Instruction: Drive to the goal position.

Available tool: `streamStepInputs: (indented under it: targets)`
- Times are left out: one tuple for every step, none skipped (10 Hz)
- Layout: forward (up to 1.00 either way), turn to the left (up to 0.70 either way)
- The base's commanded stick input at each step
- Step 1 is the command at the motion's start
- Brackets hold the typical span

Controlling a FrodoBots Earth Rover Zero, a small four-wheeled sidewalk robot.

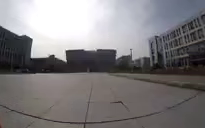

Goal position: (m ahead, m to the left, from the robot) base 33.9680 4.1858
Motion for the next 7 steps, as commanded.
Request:
streamStepInputs:
  targets:
    - [1.0, 0.4]
    - [1.0, 0.37]
    - [1.0, 0.3]
    - [1.0, 0.22]
    - [1.0, 0.14]
    - [1.0, 0.07]
    - [1.0, 0.0]
